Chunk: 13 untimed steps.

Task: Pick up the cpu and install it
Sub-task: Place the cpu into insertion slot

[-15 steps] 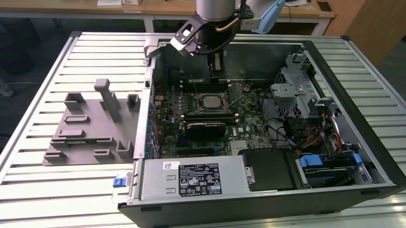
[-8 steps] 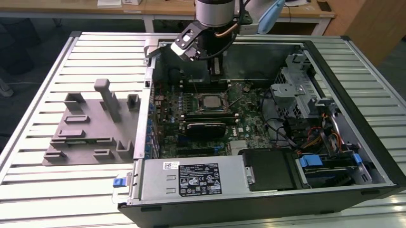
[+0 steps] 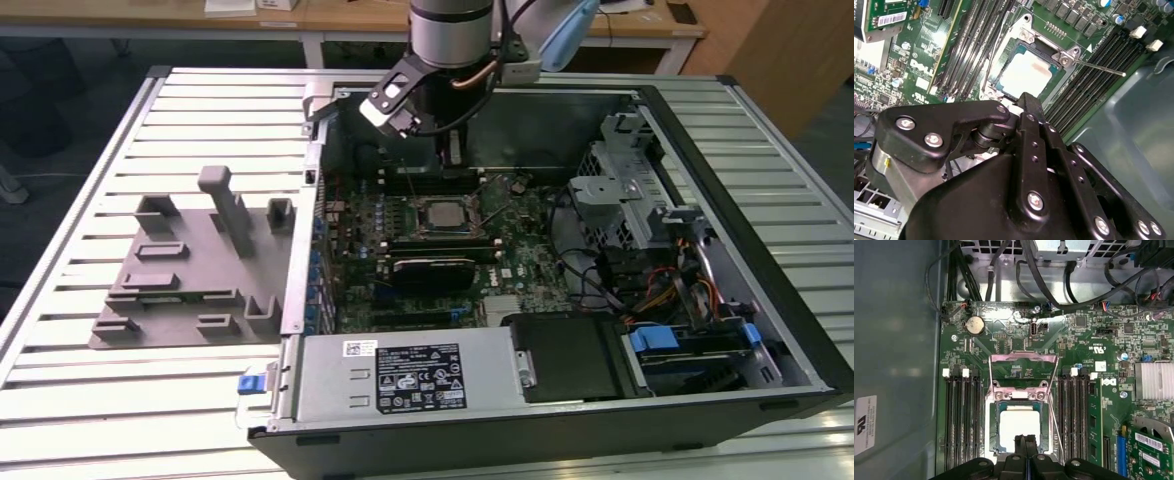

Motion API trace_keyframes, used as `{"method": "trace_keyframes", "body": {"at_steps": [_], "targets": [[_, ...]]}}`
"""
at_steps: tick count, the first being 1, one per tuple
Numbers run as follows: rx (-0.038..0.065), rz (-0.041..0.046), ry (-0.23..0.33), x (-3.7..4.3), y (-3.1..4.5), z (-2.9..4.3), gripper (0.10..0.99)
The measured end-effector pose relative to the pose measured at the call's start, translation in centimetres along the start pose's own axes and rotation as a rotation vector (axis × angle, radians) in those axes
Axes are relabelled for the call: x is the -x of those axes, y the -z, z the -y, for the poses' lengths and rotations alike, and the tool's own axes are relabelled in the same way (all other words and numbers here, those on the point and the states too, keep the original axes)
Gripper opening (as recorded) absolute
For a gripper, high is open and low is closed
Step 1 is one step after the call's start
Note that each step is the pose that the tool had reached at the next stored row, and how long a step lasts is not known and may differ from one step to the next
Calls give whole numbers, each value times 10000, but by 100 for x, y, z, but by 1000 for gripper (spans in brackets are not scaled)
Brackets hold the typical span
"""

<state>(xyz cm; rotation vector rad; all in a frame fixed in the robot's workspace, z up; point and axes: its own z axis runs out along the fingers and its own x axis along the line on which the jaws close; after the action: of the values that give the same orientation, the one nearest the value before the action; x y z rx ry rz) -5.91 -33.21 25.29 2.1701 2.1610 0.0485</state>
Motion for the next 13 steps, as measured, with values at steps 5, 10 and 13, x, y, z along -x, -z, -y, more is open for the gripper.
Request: {"method": "trace_keyframes", "body": {"at_steps": [5,10,13], "targets": [[-1,1,0,-1,-34,7,106],[-2,5,-40,-3,-88,12,106],[-4,8,-80,-4,-131,18,106]]}}
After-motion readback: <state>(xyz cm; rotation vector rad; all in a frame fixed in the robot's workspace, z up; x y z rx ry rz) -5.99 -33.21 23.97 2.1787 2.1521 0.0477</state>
